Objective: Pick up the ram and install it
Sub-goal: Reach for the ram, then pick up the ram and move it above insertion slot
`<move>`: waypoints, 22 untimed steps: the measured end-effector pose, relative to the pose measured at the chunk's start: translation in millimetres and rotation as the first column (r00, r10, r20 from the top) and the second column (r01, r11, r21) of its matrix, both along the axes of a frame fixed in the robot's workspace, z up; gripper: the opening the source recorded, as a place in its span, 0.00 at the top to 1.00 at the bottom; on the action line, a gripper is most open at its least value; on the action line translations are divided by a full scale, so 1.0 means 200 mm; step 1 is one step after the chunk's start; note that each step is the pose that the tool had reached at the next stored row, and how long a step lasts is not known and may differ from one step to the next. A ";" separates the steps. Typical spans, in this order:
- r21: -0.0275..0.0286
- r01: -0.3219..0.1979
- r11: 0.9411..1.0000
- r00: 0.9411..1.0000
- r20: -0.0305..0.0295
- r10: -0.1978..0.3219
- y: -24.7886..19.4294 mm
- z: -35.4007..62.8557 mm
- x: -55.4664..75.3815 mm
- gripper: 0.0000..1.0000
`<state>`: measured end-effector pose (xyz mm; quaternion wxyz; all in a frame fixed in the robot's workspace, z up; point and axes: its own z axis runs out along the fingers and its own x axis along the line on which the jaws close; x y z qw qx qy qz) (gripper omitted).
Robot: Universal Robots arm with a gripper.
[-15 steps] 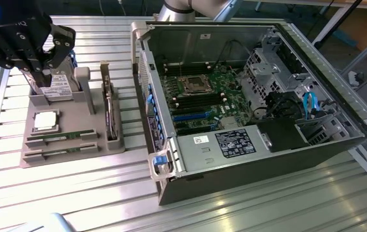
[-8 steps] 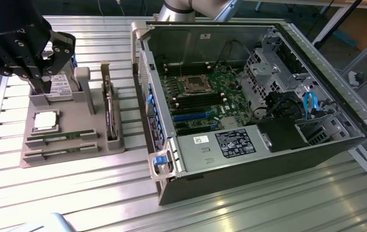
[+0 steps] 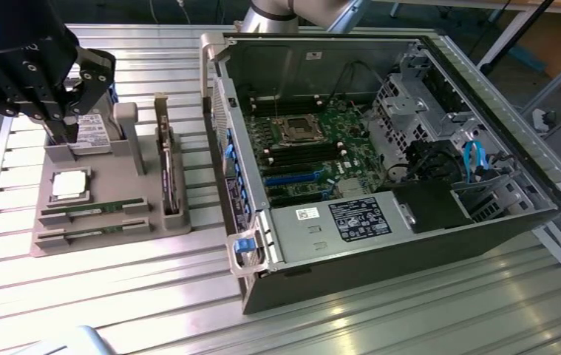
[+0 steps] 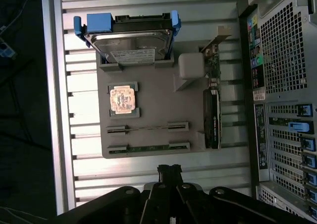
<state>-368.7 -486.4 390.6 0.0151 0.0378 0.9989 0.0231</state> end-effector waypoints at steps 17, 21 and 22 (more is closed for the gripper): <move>0.000 -0.280 0.960 0.960 0.000 0.280 0.000 -0.007 0.00 0.90; 0.000 -0.372 0.928 0.928 0.000 0.372 0.000 -0.010 0.00 0.90; 0.000 -0.402 0.916 0.916 0.000 0.402 0.000 -0.011 0.00 0.90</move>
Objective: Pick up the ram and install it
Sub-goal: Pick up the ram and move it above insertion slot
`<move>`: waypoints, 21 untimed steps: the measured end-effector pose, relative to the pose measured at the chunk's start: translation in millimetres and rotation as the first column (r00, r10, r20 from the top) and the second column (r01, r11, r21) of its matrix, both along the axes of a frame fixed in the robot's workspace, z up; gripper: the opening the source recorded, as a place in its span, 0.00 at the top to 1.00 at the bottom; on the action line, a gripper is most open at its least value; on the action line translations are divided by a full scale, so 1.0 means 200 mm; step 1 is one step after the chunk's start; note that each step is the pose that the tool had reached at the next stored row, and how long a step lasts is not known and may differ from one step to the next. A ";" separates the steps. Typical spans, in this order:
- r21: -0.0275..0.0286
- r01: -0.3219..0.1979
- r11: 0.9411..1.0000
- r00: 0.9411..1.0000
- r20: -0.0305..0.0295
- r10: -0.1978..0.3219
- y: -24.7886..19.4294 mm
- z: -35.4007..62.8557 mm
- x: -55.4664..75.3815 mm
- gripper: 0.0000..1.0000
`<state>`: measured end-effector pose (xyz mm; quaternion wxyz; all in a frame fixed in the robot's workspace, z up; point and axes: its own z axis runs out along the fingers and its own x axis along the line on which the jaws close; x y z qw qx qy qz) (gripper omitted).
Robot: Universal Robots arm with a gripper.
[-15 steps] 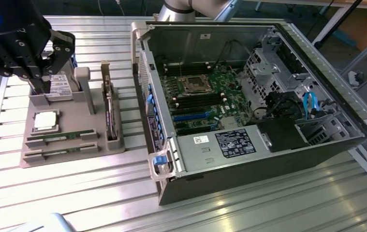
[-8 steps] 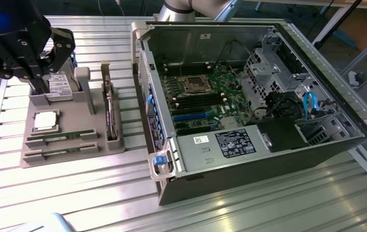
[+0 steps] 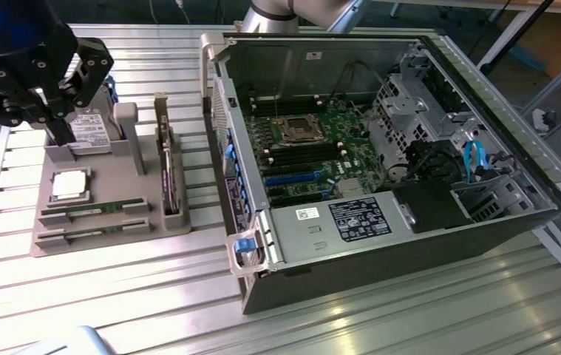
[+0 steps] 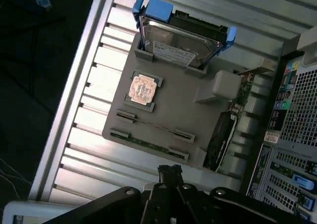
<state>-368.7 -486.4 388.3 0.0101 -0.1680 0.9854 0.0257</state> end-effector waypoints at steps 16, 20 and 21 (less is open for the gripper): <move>0.000 -0.331 0.944 0.944 0.000 0.331 0.000 -0.015 0.00 0.90; 0.000 -0.429 0.903 0.903 0.000 0.429 0.000 -0.020 0.00 0.90; 0.000 -0.443 0.896 0.896 0.000 0.443 0.000 -0.021 0.00 0.90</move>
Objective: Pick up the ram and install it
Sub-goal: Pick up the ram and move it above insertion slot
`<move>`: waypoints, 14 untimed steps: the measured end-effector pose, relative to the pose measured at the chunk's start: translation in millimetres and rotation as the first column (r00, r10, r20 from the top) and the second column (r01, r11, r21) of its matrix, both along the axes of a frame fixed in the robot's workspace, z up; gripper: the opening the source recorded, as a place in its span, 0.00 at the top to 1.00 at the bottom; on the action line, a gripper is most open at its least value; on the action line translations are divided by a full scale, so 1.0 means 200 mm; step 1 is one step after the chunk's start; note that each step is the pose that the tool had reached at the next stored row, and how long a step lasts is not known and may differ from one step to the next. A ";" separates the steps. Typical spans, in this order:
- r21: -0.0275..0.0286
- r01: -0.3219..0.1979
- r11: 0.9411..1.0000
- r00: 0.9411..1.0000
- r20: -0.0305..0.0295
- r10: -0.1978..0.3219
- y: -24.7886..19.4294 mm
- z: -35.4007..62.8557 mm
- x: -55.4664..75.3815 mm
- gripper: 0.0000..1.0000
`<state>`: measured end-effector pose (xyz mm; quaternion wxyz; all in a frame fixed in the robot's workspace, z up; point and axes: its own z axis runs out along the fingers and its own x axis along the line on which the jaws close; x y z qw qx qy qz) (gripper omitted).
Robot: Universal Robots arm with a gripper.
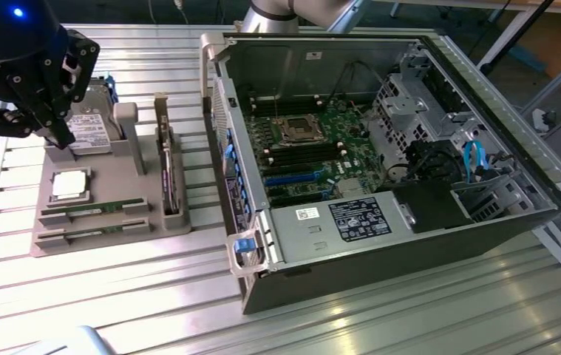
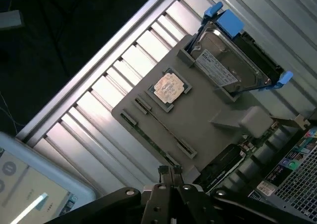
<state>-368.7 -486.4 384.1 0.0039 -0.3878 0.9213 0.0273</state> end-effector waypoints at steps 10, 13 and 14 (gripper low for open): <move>0.000 -0.200 0.980 0.980 0.000 0.200 0.000 -0.024 0.00 0.90; 0.000 -0.268 0.964 0.964 0.000 0.268 0.000 -0.029 0.00 0.90; 0.000 -0.295 0.955 0.955 0.000 0.295 0.000 -0.031 0.00 0.90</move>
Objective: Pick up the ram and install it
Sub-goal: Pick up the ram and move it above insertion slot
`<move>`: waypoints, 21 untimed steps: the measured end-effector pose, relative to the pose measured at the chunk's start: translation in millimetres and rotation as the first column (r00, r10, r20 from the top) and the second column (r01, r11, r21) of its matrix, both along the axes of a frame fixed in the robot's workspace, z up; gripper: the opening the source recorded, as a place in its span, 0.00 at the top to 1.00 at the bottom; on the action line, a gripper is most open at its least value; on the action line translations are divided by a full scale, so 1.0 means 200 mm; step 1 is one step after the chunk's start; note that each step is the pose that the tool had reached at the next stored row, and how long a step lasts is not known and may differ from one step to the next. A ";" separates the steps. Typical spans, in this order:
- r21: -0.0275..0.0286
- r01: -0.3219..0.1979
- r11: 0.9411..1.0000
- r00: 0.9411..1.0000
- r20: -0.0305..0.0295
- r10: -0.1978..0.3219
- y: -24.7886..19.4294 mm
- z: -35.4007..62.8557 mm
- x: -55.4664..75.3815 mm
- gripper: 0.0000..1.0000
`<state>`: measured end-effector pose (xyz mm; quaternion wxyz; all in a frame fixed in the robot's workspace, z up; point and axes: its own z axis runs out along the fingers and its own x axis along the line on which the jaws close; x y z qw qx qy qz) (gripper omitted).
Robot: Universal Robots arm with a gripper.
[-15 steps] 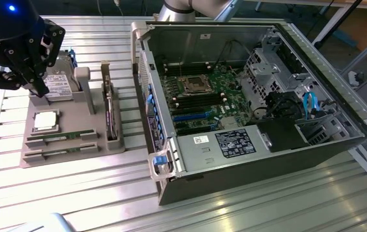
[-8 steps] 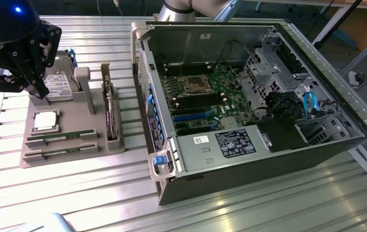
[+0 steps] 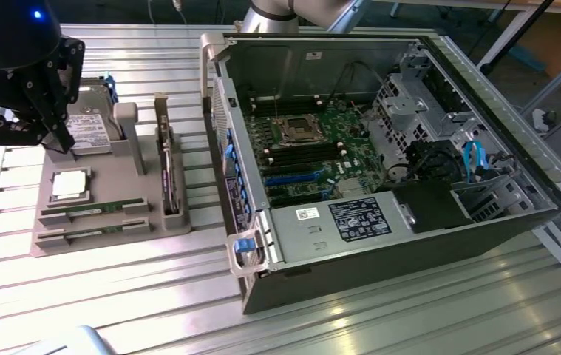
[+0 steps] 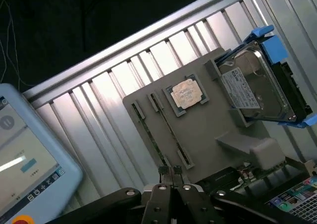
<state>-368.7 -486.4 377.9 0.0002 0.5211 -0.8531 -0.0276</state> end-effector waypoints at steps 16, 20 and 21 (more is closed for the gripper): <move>0.000 -0.384 0.923 0.923 0.000 0.384 0.000 -0.027 0.00 0.90; 0.000 -0.410 0.912 0.912 0.000 0.410 0.000 -0.030 0.00 0.90; 0.000 -0.410 0.912 0.912 0.000 0.410 0.000 -0.030 0.00 0.90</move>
